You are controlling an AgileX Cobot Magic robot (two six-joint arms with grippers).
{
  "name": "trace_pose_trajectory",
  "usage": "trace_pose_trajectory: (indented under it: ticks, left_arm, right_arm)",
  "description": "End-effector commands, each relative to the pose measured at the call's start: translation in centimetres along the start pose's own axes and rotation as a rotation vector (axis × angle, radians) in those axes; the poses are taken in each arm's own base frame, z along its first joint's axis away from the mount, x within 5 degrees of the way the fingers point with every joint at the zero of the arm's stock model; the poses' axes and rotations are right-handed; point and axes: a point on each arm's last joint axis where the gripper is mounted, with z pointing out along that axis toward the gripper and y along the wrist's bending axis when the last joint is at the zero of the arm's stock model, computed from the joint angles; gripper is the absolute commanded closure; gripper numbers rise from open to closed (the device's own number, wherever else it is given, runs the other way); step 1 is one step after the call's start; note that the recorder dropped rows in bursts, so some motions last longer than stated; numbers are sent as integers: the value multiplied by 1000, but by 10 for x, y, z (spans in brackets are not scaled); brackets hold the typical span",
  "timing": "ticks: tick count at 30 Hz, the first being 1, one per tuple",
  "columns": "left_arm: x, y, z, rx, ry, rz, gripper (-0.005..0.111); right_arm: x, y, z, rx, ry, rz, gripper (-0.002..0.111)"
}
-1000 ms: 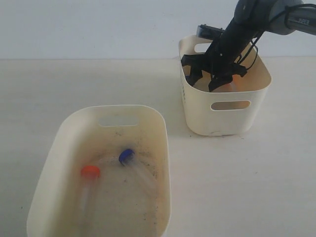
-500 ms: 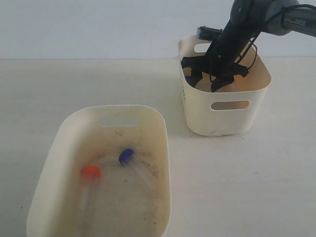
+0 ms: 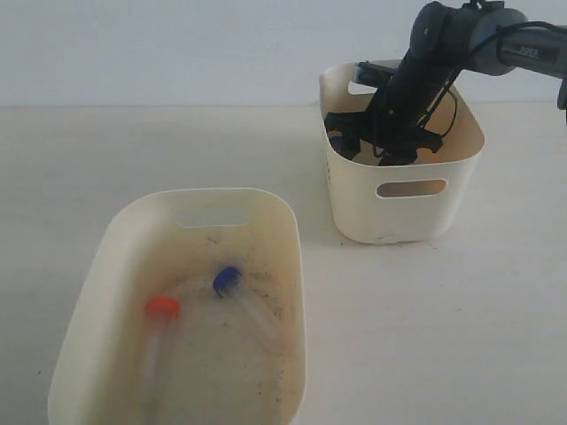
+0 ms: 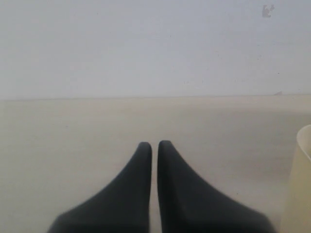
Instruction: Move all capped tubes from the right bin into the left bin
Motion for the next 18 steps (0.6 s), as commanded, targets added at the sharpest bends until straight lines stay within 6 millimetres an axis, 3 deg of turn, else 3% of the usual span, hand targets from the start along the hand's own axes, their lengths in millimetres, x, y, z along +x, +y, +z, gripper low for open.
trace_pose_trajectory:
  ticks: [1,18]
  left_arm:
    - [-2,0,0,8,-10,-7,103]
    - [-2,0,0,8,-10,-7,103]
  right_arm:
    - [4,-4,17,5,40,5,46]
    - [4,-3,20,-9,29,46,46]
